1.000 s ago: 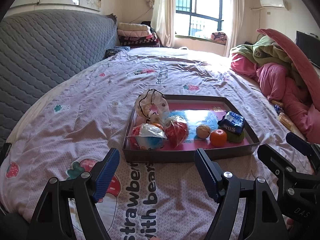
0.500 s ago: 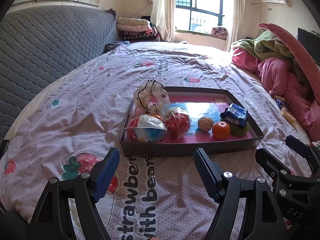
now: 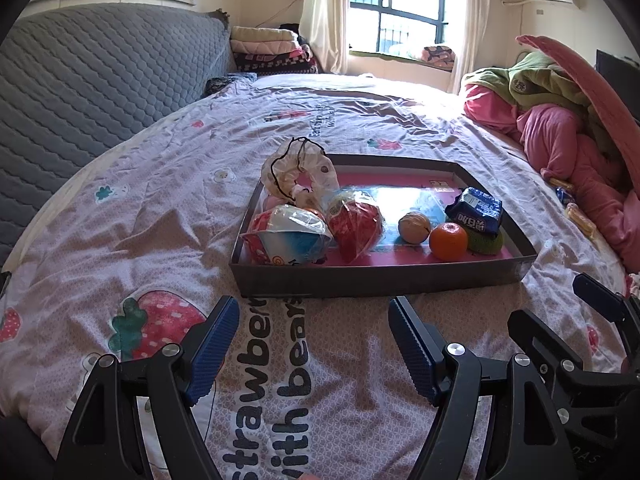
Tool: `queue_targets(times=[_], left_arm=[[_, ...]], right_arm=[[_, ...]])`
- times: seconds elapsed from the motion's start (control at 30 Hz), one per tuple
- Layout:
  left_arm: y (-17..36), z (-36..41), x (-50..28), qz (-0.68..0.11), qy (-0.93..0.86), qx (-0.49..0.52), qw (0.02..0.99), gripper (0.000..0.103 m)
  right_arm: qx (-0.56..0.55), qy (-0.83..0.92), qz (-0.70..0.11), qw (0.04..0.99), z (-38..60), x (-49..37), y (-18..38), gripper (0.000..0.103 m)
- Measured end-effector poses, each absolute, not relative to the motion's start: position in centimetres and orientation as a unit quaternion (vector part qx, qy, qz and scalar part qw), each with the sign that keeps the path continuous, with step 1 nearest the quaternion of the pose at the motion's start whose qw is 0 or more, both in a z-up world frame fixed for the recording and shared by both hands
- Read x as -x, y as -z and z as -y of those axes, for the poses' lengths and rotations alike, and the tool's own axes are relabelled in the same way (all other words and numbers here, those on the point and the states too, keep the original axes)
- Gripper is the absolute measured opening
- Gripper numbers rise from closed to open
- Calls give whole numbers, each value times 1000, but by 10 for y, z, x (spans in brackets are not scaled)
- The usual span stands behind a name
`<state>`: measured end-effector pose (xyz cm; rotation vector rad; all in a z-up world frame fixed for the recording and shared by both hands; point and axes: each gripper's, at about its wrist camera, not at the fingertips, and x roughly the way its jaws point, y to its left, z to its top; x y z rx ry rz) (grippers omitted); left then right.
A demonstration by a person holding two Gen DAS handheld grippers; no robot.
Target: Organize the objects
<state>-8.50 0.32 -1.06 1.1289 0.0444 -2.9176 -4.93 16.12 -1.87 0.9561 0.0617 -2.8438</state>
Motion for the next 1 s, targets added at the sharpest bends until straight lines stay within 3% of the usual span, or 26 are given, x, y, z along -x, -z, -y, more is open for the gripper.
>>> queue_targets(times=[1.0], left_arm=[[53,2,91,-12,928,-372,10,78]], right_arm=[[-350,934,-14,75,-159,54,60,94]])
